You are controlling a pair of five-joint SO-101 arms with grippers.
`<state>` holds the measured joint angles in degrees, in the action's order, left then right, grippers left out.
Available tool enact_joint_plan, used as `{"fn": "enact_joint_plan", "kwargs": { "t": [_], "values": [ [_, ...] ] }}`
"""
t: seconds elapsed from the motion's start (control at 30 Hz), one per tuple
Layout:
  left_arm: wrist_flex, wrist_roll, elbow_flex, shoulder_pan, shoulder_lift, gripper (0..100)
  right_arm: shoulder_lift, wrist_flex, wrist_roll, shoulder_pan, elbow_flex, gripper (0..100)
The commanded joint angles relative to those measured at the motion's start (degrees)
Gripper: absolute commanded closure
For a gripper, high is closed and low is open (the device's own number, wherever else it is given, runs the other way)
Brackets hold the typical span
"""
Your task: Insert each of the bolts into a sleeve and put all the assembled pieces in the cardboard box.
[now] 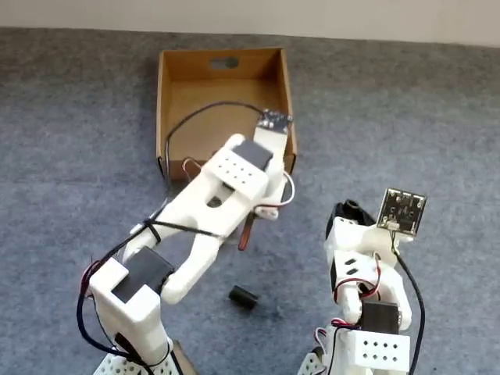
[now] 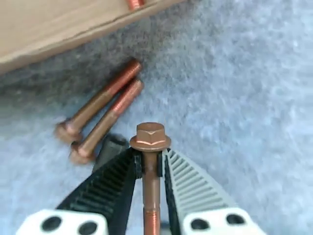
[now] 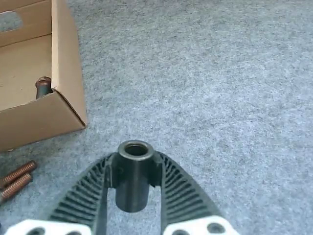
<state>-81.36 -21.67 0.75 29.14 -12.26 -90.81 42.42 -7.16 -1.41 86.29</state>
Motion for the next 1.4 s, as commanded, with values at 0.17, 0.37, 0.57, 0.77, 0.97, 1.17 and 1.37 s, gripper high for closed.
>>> {"fn": "enact_joint_plan", "kwargs": {
  "t": [0.17, 0.37, 0.57, 0.77, 0.97, 1.17, 1.37],
  "values": [
    [-14.2, 2.5, 10.8, -11.7, 0.9, 99, -0.7, 0.1, -0.4, -0.3, -0.4, 99.2],
    [-16.4, 9.6, 2.8, -15.5, 10.0, 99, -0.7, 0.1, -0.4, -0.3, -0.4, 99.2],
    [-1.8, 12.7, -21.0, -21.1, 20.1, 99, -0.7, 0.1, -0.4, -0.3, -0.4, 99.2],
    [20.0, 17.7, -38.1, -26.9, 21.7, 99, -0.7, 0.1, -0.4, -0.2, -0.4, 99.2],
    [19.6, 17.9, -38.4, -27.5, 19.1, 99, -0.7, 0.1, -0.4, -0.2, -0.4, 99.2],
    [9.2, 17.7, -27.6, -27.6, 5.1, 94, -0.7, 0.1, -0.4, 1.0, -0.4, 99.2],
    [0.3, 17.6, -14.9, -27.7, -8.1, 87, -0.7, 0.1, -0.3, 1.0, -0.4, 99.2]
  ]
}}
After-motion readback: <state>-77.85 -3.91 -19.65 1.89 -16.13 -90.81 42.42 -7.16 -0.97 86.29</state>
